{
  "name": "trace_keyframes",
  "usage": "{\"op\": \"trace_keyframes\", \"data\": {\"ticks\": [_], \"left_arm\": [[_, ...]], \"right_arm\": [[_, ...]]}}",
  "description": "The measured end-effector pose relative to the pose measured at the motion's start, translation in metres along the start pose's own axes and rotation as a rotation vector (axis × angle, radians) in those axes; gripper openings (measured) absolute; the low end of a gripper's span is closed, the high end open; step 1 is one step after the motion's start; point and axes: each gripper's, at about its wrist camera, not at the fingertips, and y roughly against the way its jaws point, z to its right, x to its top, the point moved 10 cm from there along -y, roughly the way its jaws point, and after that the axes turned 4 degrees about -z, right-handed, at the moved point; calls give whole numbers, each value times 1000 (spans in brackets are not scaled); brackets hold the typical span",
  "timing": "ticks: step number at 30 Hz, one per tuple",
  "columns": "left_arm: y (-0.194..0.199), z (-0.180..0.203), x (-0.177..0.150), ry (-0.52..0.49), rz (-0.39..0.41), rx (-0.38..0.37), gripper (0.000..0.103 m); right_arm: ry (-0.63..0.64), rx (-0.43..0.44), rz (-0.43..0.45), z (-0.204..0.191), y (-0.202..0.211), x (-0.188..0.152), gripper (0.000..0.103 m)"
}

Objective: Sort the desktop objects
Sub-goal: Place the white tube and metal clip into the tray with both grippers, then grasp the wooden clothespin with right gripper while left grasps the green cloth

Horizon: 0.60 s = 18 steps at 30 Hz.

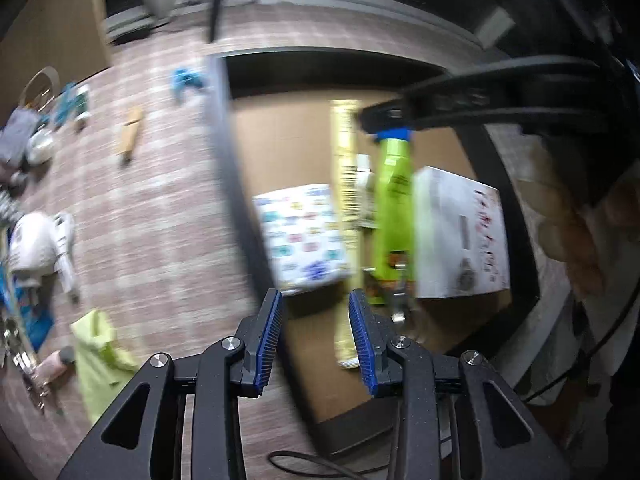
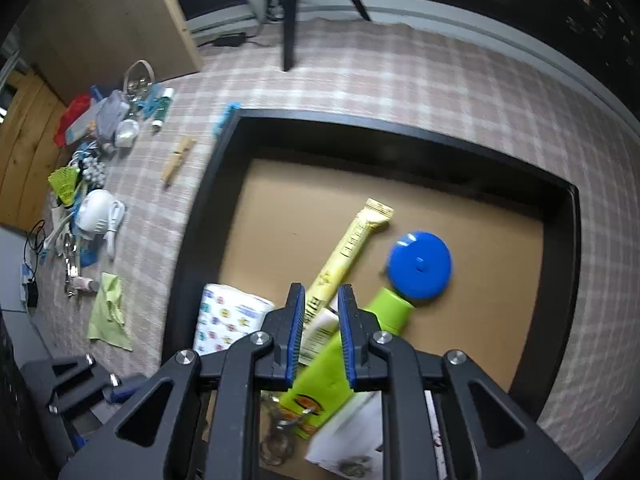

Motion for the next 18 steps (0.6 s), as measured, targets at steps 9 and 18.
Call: {"op": "trace_keyframes", "data": {"ticks": [9,18], "left_arm": [[10,-133,-16,180,13,101,44],[4,-191,-45,256,-24,141,56]], "right_arm": [[110,15,8,-63,-1,29,18],[165,15,5,-127,-20,72,27]]}}
